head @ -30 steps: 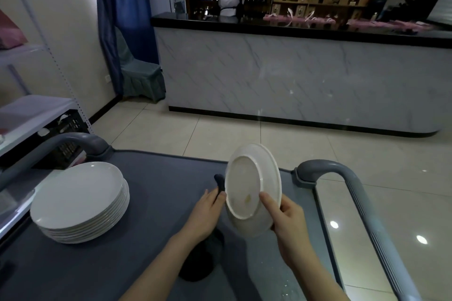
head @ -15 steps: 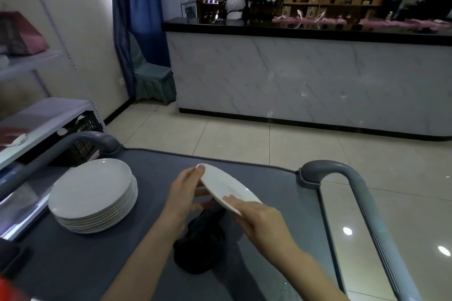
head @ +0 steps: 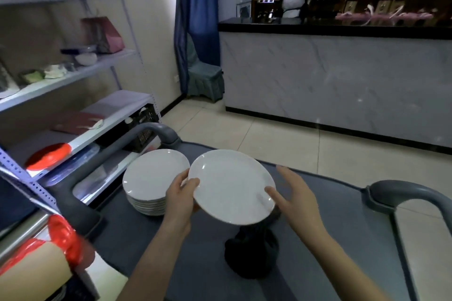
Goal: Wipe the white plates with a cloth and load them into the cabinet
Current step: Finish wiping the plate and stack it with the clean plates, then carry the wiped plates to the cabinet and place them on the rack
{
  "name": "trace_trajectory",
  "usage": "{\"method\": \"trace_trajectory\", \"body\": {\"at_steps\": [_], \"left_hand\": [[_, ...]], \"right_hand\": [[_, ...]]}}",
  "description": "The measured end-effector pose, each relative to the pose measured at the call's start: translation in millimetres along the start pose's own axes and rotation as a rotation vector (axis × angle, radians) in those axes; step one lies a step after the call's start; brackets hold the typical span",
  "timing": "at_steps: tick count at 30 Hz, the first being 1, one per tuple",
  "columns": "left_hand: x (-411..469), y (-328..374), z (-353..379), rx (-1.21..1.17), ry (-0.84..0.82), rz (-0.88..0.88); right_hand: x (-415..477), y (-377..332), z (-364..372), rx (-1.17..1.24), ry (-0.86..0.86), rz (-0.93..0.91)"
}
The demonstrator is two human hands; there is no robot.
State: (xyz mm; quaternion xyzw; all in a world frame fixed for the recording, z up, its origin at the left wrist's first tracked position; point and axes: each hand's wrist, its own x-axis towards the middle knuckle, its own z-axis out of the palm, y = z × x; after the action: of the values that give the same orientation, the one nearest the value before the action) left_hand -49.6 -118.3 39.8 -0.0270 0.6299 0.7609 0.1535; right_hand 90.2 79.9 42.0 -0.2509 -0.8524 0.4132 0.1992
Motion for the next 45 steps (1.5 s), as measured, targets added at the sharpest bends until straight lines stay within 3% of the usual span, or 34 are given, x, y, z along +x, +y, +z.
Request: {"method": "trace_trajectory", "body": {"at_steps": [4, 8, 12, 15, 19, 36, 41, 45], "left_hand": [[18, 6, -32, -0.014, 0.072, 0.018], [44, 18, -66, 0.092, 0.128, 0.004], [75, 29, -102, 0.285, 0.132, 0.154], [105, 33, -130, 0.510, 0.150, 0.221], [138, 34, -157, 0.685, 0.176, 0.182], [196, 19, -205, 0.714, 0.023, 0.061], [199, 21, -206, 0.650, 0.020, 0.007], [206, 26, -208, 0.666, -0.102, -0.039]], "right_hand": [[20, -12, 36, 0.228, -0.068, 0.291], [35, -32, 80, 0.435, -0.080, 0.299], [50, -55, 120, 0.533, -0.115, 0.325], [63, -68, 151, 0.496, -0.114, 0.321], [79, -81, 187, 0.418, -0.123, 0.317], [96, -96, 248, 0.037, -0.159, 0.327], [97, -108, 252, 0.043, -0.203, 0.364], [97, -114, 254, 0.003, -0.242, 0.377]]}}
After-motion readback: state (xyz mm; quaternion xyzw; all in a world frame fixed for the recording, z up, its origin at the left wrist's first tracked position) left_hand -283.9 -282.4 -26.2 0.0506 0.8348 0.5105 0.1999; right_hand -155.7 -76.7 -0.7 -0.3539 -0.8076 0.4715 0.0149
